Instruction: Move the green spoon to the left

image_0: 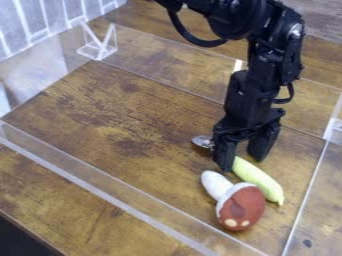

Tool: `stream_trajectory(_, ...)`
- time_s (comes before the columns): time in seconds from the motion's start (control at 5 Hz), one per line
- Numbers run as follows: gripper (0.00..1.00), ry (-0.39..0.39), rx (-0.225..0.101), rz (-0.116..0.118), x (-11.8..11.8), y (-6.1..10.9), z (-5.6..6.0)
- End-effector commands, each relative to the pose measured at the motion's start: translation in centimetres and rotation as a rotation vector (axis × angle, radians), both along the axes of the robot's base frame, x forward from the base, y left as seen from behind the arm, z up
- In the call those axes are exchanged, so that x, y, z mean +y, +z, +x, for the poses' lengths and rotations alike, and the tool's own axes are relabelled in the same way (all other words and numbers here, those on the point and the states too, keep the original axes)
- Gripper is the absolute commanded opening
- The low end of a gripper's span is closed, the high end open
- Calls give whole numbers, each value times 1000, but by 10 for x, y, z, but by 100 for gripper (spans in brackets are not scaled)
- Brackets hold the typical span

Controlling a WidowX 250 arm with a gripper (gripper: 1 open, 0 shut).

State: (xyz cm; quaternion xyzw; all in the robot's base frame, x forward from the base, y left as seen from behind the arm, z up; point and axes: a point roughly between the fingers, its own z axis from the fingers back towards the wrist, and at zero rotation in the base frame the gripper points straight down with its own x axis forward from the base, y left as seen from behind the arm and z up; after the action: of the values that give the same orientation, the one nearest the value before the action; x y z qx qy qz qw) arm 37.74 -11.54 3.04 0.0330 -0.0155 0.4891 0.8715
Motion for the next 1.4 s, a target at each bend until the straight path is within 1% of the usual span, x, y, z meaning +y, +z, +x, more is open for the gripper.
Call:
stream_trajectory(0.0,100,32,-40,-10,9,16,13)
stream_trajectory(0.2,0,34,-40,-12,10,16,14)
stream_trajectory(0.4,0,32,-43,-11,11,19,14)
stream_trajectory(1.2,0,20,-78,-33,21,64,13)
